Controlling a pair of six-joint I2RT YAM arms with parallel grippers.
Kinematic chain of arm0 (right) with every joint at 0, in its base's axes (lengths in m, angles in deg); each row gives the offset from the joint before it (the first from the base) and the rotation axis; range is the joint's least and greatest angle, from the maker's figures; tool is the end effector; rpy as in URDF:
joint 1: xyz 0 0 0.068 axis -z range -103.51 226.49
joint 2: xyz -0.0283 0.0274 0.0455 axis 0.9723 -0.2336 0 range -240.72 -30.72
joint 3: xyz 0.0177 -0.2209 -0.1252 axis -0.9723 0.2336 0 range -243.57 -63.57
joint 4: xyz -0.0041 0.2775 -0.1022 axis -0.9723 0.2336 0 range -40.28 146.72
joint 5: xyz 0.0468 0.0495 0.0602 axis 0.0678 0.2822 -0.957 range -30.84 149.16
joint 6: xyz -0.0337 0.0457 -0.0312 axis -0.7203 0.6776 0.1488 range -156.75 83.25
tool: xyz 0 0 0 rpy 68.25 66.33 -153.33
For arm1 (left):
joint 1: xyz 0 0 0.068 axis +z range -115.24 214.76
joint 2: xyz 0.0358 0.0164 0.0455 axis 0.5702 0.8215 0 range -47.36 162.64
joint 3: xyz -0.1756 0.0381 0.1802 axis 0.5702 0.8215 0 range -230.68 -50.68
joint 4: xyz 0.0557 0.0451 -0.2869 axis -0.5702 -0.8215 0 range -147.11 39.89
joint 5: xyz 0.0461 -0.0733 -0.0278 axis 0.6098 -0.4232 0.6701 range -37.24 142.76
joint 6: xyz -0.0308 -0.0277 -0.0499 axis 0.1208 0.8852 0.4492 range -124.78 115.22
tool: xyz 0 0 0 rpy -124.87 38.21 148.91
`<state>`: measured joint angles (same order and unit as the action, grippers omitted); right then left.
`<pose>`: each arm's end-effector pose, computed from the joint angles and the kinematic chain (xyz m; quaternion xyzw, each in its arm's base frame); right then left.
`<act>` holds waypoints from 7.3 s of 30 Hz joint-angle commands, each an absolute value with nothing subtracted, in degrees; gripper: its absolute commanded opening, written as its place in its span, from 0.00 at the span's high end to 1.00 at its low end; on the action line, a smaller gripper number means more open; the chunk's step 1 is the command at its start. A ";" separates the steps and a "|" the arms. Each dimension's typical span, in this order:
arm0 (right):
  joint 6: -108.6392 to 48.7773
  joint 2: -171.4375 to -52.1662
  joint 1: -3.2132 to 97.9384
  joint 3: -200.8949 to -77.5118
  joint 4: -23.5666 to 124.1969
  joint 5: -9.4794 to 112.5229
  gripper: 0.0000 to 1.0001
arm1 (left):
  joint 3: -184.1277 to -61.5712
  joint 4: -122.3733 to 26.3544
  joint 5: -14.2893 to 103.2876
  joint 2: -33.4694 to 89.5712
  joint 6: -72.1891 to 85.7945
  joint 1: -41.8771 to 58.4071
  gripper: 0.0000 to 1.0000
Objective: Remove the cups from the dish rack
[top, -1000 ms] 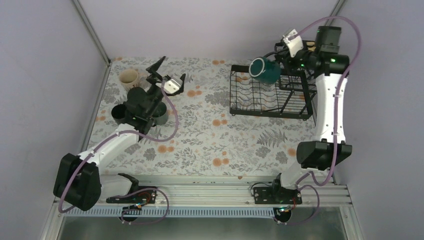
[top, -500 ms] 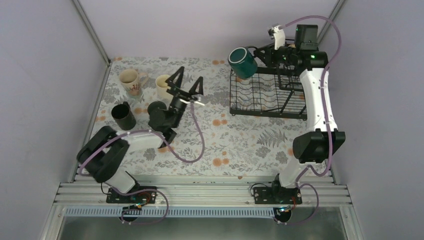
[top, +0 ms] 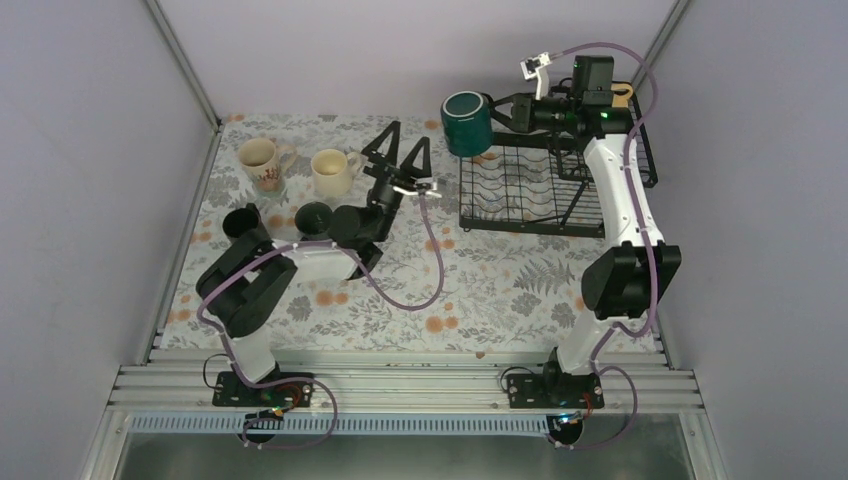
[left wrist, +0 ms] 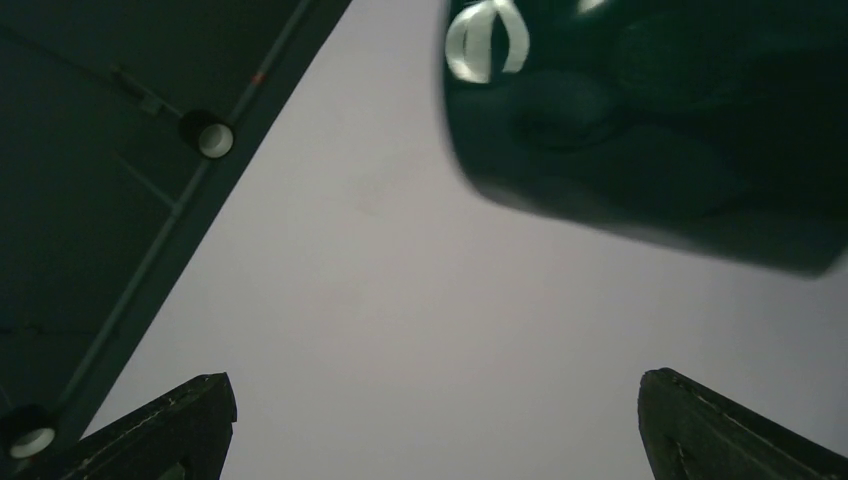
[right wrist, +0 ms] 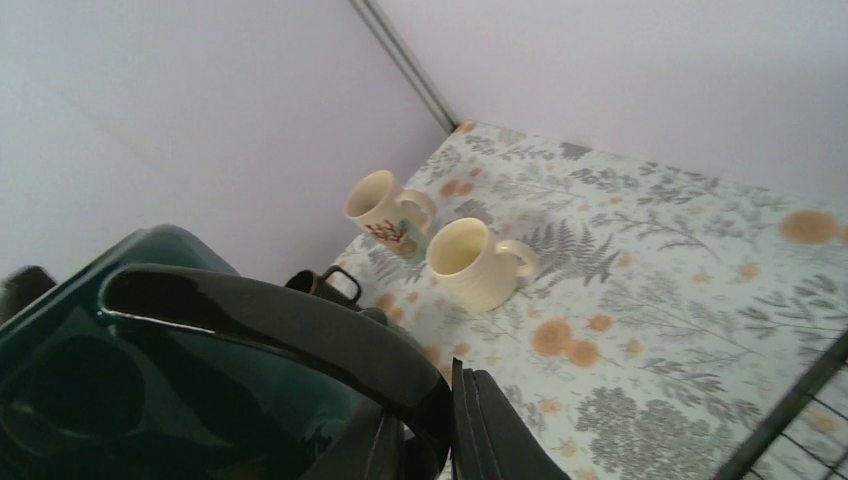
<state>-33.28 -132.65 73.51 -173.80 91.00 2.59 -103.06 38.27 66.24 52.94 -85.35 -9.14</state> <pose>0.4230 0.0643 0.3978 -0.2229 0.7748 0.4393 0.3963 0.2896 -0.2624 0.2660 0.3185 0.2881 0.3303 0.8405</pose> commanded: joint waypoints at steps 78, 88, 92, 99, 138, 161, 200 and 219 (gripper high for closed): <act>-15.78 -140.42 71.10 -166.73 75.17 -28.18 0.23 | -122.26 54.79 62.39 64.15 -99.48 -16.11 0.98; -40.27 -136.97 71.13 -178.96 90.96 0.06 0.00 | -125.47 42.28 65.94 57.30 -98.25 -15.64 0.98; -44.59 -135.53 71.41 -180.42 91.40 9.82 0.00 | -127.37 34.62 68.08 54.04 -96.98 -15.22 0.98; -52.54 -126.91 71.55 -176.93 89.06 20.17 0.00 | -129.74 14.26 72.50 48.05 -87.54 -11.77 0.97; -68.47 -111.30 74.85 -157.55 87.47 53.68 0.00 | -198.38 -126.05 46.58 87.05 -73.05 9.11 0.98; -68.78 -106.71 75.91 -153.45 87.17 54.32 0.00 | -170.95 -116.05 47.64 79.18 -61.78 1.06 0.98; -57.83 -135.64 91.45 -181.05 87.77 60.62 0.00 | -159.39 -104.53 55.30 81.41 -56.20 -3.14 0.97; -69.64 -132.66 96.88 -170.86 78.12 50.18 0.17 | -166.64 -110.29 57.18 75.89 -57.23 -3.54 0.30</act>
<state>-62.90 -137.13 96.19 -179.01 84.94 54.34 -163.47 -108.07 55.79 80.45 -56.79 -2.99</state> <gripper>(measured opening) 0.824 0.646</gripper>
